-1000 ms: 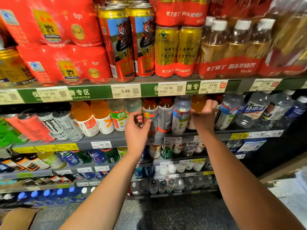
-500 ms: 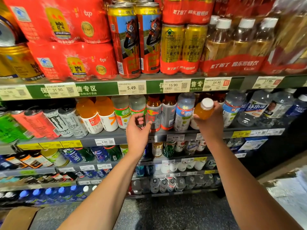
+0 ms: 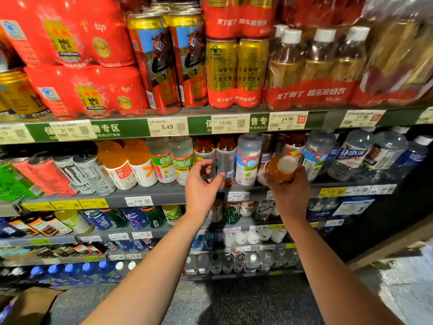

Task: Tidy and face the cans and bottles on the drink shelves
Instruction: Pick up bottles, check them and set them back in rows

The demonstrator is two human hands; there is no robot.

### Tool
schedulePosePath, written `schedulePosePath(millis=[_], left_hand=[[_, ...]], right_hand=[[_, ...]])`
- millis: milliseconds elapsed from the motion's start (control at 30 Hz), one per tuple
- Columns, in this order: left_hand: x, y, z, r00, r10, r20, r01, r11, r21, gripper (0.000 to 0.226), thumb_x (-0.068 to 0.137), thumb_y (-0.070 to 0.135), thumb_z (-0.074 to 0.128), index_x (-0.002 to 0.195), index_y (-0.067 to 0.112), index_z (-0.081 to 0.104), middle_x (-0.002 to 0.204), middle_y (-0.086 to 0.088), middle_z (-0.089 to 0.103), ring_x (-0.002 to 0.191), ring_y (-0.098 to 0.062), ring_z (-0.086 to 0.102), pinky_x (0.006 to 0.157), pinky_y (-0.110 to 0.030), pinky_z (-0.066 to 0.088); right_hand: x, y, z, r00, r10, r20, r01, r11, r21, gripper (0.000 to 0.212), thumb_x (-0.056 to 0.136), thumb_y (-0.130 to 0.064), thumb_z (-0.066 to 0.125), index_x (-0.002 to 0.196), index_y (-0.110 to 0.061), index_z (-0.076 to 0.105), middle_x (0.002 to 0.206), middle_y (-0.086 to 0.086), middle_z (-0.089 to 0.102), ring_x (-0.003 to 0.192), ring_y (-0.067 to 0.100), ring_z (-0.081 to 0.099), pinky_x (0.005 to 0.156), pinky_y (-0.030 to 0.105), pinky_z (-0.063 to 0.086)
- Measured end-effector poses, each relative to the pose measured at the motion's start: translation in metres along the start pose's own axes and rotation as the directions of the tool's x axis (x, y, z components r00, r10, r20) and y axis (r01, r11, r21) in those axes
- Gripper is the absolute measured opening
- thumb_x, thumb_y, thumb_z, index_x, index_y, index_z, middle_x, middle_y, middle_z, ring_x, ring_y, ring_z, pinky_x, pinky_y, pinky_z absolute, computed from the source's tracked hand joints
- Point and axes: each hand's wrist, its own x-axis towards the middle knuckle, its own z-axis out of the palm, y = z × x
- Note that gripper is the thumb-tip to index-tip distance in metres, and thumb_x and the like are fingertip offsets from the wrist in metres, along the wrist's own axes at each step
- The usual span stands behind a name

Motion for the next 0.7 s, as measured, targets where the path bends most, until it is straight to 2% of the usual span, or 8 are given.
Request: schedulePosePath(millis=[100, 200, 300, 367, 433, 500, 667, 700], left_hand=[[-0.002, 0.0, 0.026, 1.0, 0.004, 0.016, -0.005, 0.998, 0.069, 0.043, 0.079, 0.024, 0.083, 0.117, 0.019, 0.063, 0.101, 0.001, 0.066, 0.093, -0.013, 0.064, 0.077, -0.017, 0.05], [-0.003, 0.0, 0.054, 1.0, -0.013, -0.007, 0.014, 0.99, 0.14, 0.055, 0.075, 0.027, 0.086, 0.123, 0.016, 0.061, 0.109, 0.001, 0.067, 0.098, -0.012, 0.062, 0.079, -0.008, 0.044], [-0.007, 0.002, 0.084, 0.996, -0.032, -0.085, 0.045, 0.986, 0.16, 0.063, 0.071, 0.032, 0.088, 0.125, 0.018, 0.058, 0.11, 0.003, 0.068, 0.097, -0.009, 0.063, 0.08, -0.017, 0.046], [-0.012, 0.003, 0.102, 0.986, -0.06, -0.154, 0.085, 0.983, 0.162, 0.07, 0.069, 0.035, 0.089, 0.128, 0.019, 0.055, 0.113, 0.004, 0.066, 0.098, -0.008, 0.062, 0.083, -0.021, 0.047], [-0.015, 0.0, 0.119, 0.976, -0.072, -0.207, 0.11, 0.978, 0.179, 0.076, 0.069, 0.037, 0.089, 0.132, 0.016, 0.051, 0.121, -0.002, 0.06, 0.109, -0.016, 0.06, 0.093, -0.031, 0.049], [-0.016, -0.004, 0.132, 0.961, -0.082, -0.264, 0.136, 0.972, 0.192, 0.077, 0.069, 0.034, 0.089, 0.131, 0.012, 0.051, 0.123, -0.007, 0.056, 0.114, -0.025, 0.058, 0.097, -0.039, 0.048], [-0.012, -0.012, 0.152, 0.919, -0.164, -0.358, 0.24, 0.955, 0.177, 0.066, 0.07, 0.03, 0.089, 0.123, 0.01, 0.056, 0.115, -0.009, 0.055, 0.11, -0.027, 0.056, 0.095, -0.039, 0.046], [-0.011, -0.014, 0.155, 0.916, -0.169, -0.364, 0.249, 0.951, 0.185, 0.065, 0.07, 0.031, 0.089, 0.122, 0.01, 0.057, 0.114, -0.009, 0.056, 0.11, -0.028, 0.056, 0.095, -0.041, 0.046]], right_hand=[[-0.001, 0.002, -0.012, 0.995, 0.091, -0.031, -0.087, 0.99, 0.107, 0.066, 0.069, -0.049, 0.083, 0.121, -0.017, 0.057, 0.11, 0.001, 0.068, 0.101, 0.019, 0.065, 0.084, 0.033, 0.054], [0.002, 0.005, -0.028, 0.986, 0.144, -0.079, -0.126, 0.973, 0.194, 0.06, 0.07, -0.041, 0.086, 0.12, -0.028, 0.056, 0.112, -0.006, 0.068, 0.102, 0.011, 0.064, 0.089, 0.03, 0.053], [0.005, 0.009, -0.048, 0.983, 0.154, -0.103, -0.126, 0.962, 0.242, 0.058, 0.07, -0.039, 0.087, 0.116, -0.041, 0.052, 0.108, -0.014, 0.066, 0.1, 0.002, 0.064, 0.087, 0.024, 0.051], [0.007, 0.015, -0.061, 0.978, 0.181, -0.105, -0.146, 0.951, 0.272, 0.06, 0.07, -0.035, 0.088, 0.119, -0.04, 0.052, 0.107, -0.016, 0.065, 0.097, -0.009, 0.062, 0.082, 0.013, 0.049], [0.01, 0.025, -0.075, 0.975, 0.196, -0.106, -0.158, 0.944, 0.289, 0.063, 0.072, -0.029, 0.088, 0.124, -0.032, 0.054, 0.107, -0.018, 0.063, 0.093, -0.017, 0.059, 0.078, 0.003, 0.046], [0.011, 0.034, -0.088, 0.97, 0.212, -0.118, -0.174, 0.946, 0.274, 0.064, 0.071, -0.03, 0.089, 0.125, -0.029, 0.054, 0.105, -0.019, 0.062, 0.091, -0.022, 0.055, 0.075, 0.001, 0.042], [0.012, 0.052, -0.106, 0.956, 0.262, -0.133, -0.217, 0.935, 0.28, 0.064, 0.069, -0.033, 0.089, 0.125, -0.026, 0.056, 0.111, -0.007, 0.067, 0.095, 0.0, 0.063, 0.077, 0.01, 0.047], [0.011, 0.053, -0.107, 0.954, 0.268, -0.135, -0.222, 0.933, 0.284, 0.062, 0.069, -0.034, 0.088, 0.122, -0.028, 0.056, 0.11, -0.009, 0.067, 0.095, -0.001, 0.063, 0.077, 0.009, 0.046]])
